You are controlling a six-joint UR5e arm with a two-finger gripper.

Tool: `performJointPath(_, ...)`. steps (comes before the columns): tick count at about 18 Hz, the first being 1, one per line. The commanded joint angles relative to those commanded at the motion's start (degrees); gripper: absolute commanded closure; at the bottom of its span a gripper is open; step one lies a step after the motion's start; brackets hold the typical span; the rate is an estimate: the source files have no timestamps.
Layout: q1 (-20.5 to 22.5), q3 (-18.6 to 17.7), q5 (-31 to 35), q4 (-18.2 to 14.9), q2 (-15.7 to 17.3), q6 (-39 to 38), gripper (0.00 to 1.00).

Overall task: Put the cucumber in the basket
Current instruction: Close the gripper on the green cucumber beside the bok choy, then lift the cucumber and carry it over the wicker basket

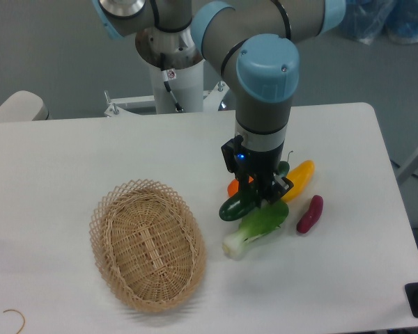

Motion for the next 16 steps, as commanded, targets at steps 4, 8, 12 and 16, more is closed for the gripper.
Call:
performJointPath(4,-0.26,-0.44,0.44,0.0,-0.09,-2.11,0.71)
performJointPath(8,-1.14,-0.7,0.79,-0.09,-0.09,-5.62,0.71)
performJointPath(12,-3.16,-1.14,1.49,0.18,-0.09,-10.89,0.71)
performJointPath(16,-6.94,-1.49,5.27,0.0,-0.26,-18.0,0.71)
